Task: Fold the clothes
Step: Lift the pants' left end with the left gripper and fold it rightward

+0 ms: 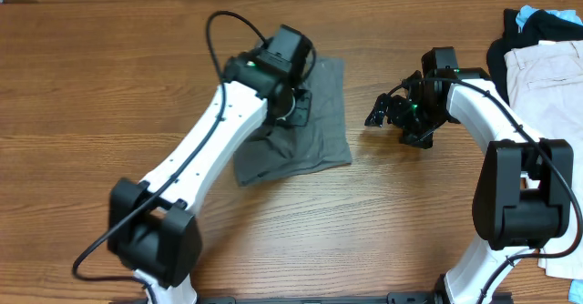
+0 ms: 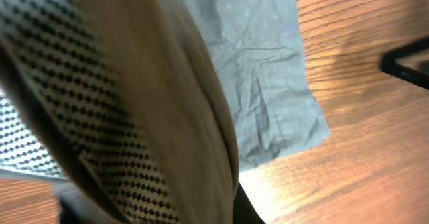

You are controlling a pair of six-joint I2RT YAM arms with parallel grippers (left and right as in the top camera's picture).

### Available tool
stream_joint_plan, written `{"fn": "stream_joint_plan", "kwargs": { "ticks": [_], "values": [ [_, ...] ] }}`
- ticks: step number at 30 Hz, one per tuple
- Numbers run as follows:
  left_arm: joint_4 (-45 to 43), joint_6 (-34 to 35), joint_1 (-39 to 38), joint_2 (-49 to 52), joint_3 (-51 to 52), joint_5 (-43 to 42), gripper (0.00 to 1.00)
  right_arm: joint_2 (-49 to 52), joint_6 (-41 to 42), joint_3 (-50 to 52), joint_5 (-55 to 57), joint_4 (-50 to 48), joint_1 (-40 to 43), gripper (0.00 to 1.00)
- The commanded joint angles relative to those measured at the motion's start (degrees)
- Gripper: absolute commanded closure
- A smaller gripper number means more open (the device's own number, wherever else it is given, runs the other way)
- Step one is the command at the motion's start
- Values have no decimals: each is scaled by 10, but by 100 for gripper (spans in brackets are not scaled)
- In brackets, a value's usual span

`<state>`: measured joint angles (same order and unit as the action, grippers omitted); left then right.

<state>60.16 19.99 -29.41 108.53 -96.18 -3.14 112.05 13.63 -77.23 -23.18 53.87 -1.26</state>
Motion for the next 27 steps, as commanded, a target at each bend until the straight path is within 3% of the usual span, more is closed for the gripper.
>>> {"fn": "stream_joint_plan", "kwargs": {
  "ticks": [1,10,14,16,17,18,27],
  "values": [
    [-17,32,-4,61,-10,18,96,3,-2,1,-5,0,-1,0],
    [-114,32,-4,144,-10,-43,96,3,-2,1,-5,0,-1,0],
    [-115,21,-3,142,-15,-80,81,3,-2,1,-5,0,-1,0],
    [-108,1,-2,133,-30,-104,46,3,-2,1,-5,0,-1,0],
    [-102,-6,-1,127,-40,-110,17,3,-2,1,-5,0,-1,0],
    [-93,-15,-1,119,-53,-111,0,3,-2,1,-5,0,-1,0],
    [43,-37,27,26,-158,-45,0,3,-6,-27,15,37,14,0]
  ]
}}
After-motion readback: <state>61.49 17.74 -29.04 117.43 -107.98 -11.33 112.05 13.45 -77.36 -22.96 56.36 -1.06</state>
